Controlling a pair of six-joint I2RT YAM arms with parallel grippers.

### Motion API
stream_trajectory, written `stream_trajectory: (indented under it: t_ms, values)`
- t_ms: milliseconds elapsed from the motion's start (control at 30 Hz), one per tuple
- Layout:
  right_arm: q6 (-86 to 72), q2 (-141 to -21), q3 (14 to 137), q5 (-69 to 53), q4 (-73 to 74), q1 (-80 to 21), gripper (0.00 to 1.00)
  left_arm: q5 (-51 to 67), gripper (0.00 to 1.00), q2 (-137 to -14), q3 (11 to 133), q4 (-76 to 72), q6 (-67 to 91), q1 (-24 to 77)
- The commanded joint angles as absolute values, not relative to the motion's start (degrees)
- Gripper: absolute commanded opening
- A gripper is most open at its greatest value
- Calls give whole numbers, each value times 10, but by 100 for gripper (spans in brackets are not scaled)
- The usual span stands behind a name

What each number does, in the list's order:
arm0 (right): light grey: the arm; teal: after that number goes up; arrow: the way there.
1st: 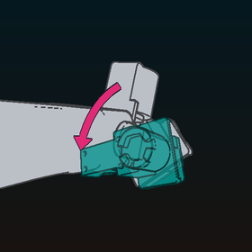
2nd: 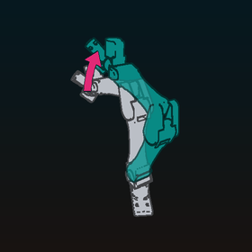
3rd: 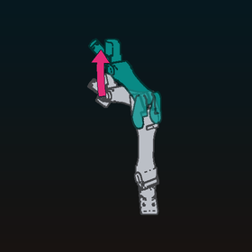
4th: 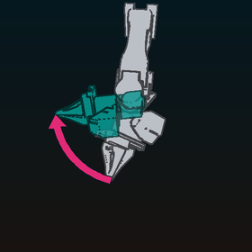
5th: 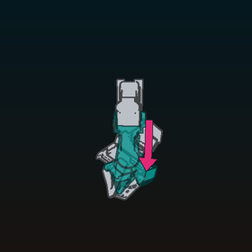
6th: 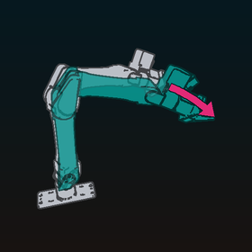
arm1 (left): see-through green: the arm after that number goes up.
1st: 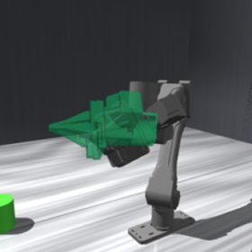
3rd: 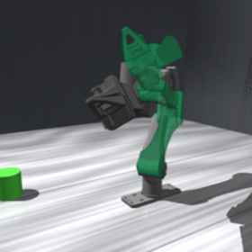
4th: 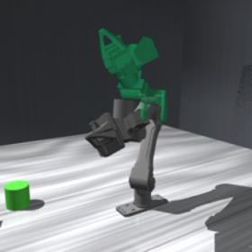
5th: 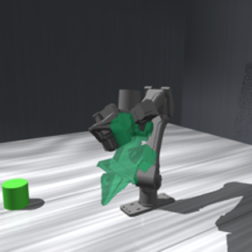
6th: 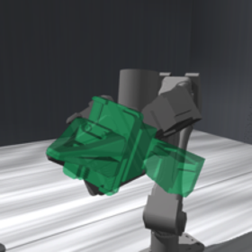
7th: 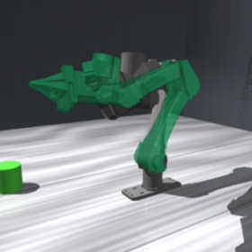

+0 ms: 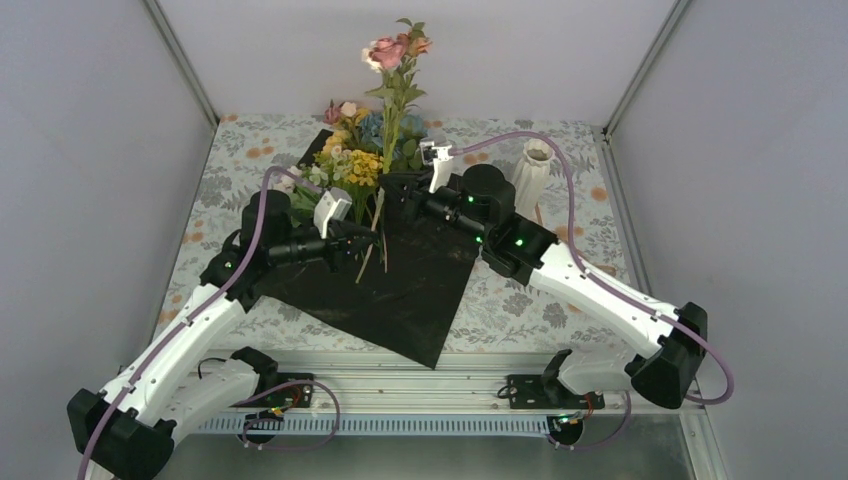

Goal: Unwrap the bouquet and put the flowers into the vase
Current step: Insert the fake flower into the vase.

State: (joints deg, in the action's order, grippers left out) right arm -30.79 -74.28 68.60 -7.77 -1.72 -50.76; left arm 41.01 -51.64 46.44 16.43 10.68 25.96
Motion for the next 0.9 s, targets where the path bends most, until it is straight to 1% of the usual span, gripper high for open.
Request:
stream_trajectory:
  t_ms: [0,33,100,133,200,233,267,300,333,467,567,667,733,867]
  values:
    - [-291,-720,696,-68,-16,-514,4,425,4,-502,481,171,77,264]
    - [-290,-719,694,-69,-18,-514,4,425,6,-501,480,171,77,264]
    - [-285,-714,691,-68,-22,-513,4,416,22,-496,482,174,78,264]
    - [-282,-713,690,-67,-22,-514,4,410,34,-494,482,177,79,264]
    - [-271,-710,691,-55,-20,-513,4,406,63,-491,483,184,75,264]
    - [-265,-709,692,-42,-17,-513,4,406,73,-490,484,188,73,264]
    - [-261,-707,691,-23,-13,-514,4,400,82,-488,485,193,71,263]
    - [-258,-704,692,-1,-9,-513,4,393,94,-487,486,198,70,264]
    - [-256,-699,691,23,-5,-514,4,384,99,-485,487,205,68,264]
    - [-219,-681,685,137,-2,-514,4,344,100,-473,493,230,60,264]
    - [-163,-680,689,265,-3,-513,4,302,100,-464,493,247,60,264]
    - [-96,-689,701,357,-22,-506,4,248,100,-458,491,261,61,264]
    - [-53,-698,709,397,-40,-494,4,223,100,-457,489,267,61,264]
    - [-3,-721,736,422,-54,-444,4,177,100,-454,484,272,61,264]
